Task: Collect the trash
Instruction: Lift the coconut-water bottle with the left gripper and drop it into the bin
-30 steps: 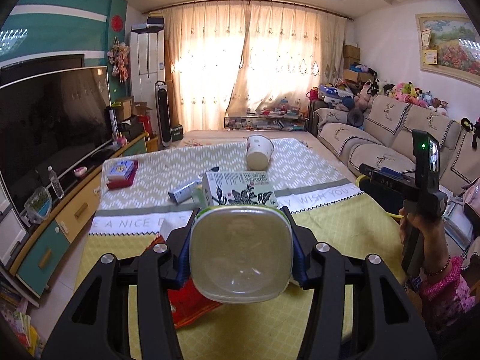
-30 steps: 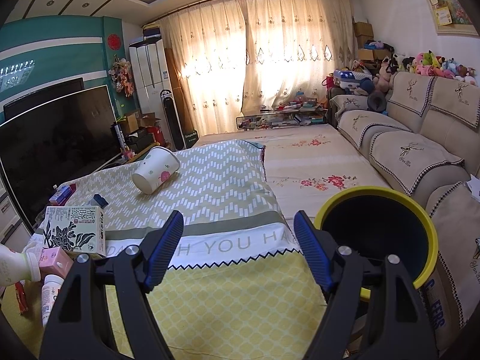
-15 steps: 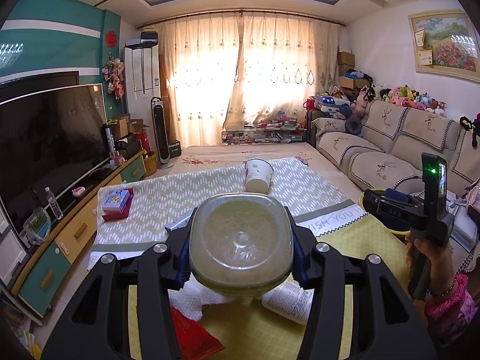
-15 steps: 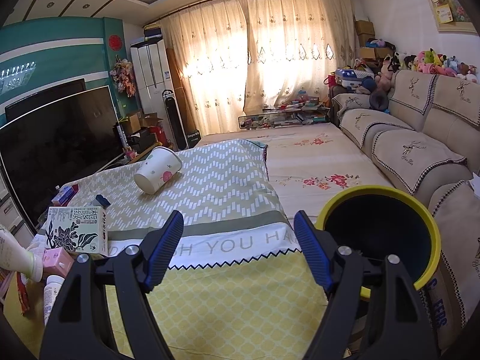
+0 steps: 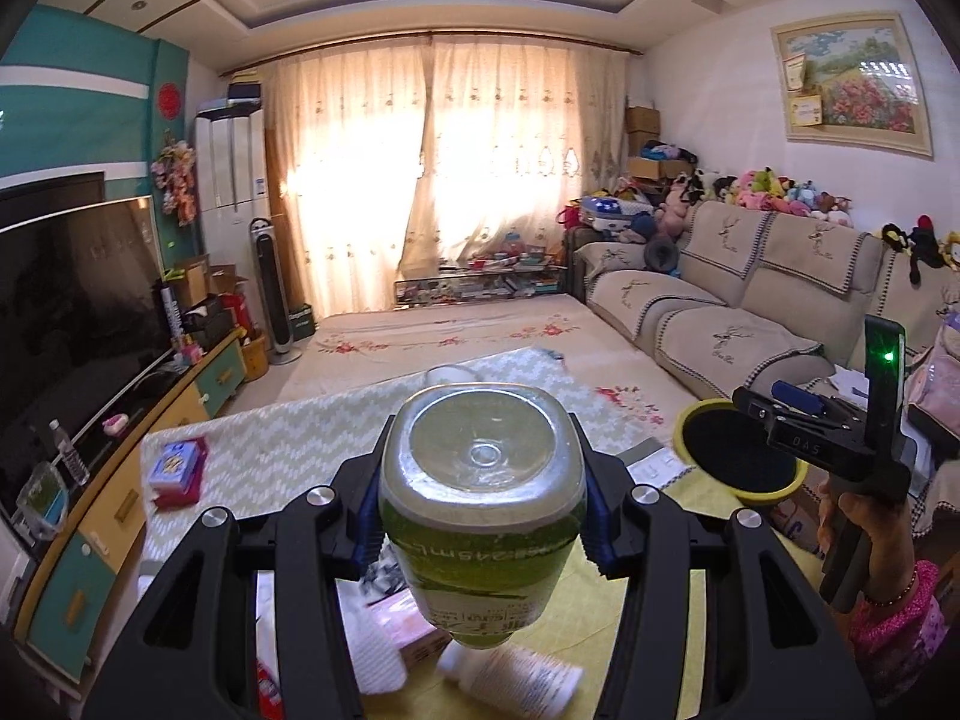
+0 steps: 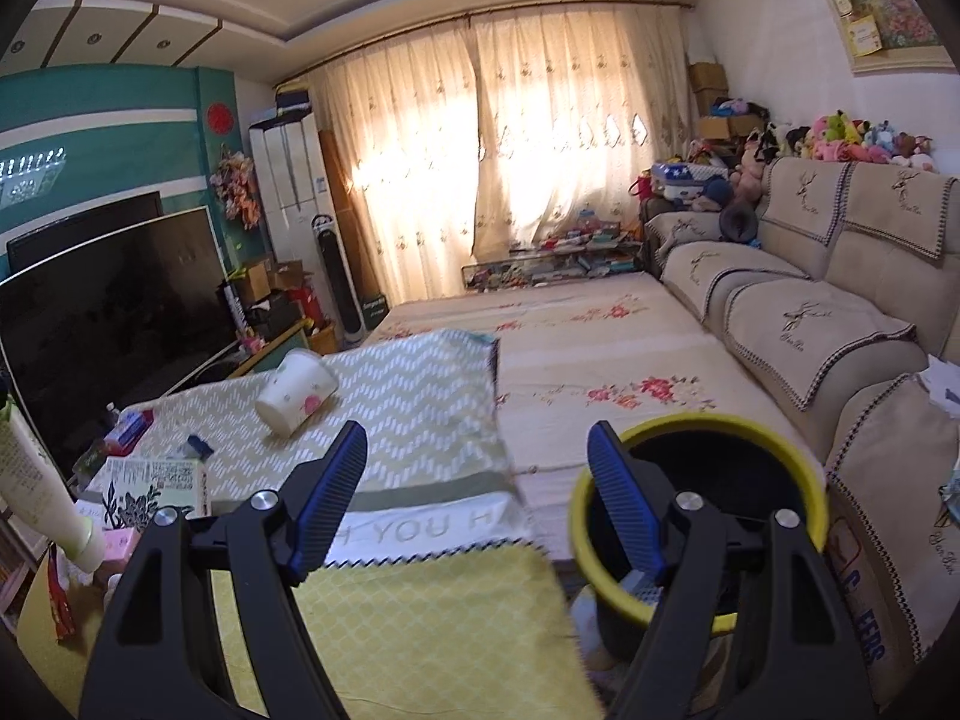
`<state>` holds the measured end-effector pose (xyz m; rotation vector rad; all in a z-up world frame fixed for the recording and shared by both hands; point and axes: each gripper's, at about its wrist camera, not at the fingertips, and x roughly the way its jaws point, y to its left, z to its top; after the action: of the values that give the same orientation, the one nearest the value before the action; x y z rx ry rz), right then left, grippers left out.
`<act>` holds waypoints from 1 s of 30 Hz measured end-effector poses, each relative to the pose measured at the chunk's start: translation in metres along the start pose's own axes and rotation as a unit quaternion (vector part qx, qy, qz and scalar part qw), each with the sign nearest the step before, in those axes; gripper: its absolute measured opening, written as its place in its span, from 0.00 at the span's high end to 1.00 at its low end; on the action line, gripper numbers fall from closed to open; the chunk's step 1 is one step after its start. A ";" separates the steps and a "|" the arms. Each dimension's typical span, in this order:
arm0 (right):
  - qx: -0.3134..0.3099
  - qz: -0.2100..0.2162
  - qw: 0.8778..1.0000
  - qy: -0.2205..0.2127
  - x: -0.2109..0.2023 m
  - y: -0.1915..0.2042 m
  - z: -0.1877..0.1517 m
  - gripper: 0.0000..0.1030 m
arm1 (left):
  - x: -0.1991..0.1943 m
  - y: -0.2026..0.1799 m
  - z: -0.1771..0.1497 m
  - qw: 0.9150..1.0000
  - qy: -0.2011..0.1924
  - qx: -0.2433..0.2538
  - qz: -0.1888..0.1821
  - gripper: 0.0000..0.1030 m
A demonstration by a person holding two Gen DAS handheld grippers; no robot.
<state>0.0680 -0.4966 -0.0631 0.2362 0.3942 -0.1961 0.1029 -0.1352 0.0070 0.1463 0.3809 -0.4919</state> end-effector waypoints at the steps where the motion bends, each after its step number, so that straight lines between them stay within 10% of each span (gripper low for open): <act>1: 0.000 -0.006 1.000 -0.004 -0.004 -0.005 0.003 0.30 | 0.006 -0.008 0.007 1.000 -0.001 0.005 -0.011 0.50; 16: 0.040 -0.136 0.990 0.006 -0.043 -0.121 0.007 0.30 | 0.171 -0.209 0.048 0.969 0.076 0.061 -0.227 0.50; 25: 0.054 -0.166 0.985 0.018 -0.048 -0.150 -0.001 0.30 | 0.289 -0.299 0.026 0.965 0.121 0.044 -0.228 0.48; 30: 0.061 -0.163 0.984 0.029 -0.040 -0.153 -0.006 0.30 | 0.287 -0.285 0.022 0.970 0.114 0.026 -0.213 0.23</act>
<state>-0.0059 -0.6349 -0.0818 0.2980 0.4782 -0.5383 0.2051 -0.5129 -0.0982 0.1735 0.6309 -0.9134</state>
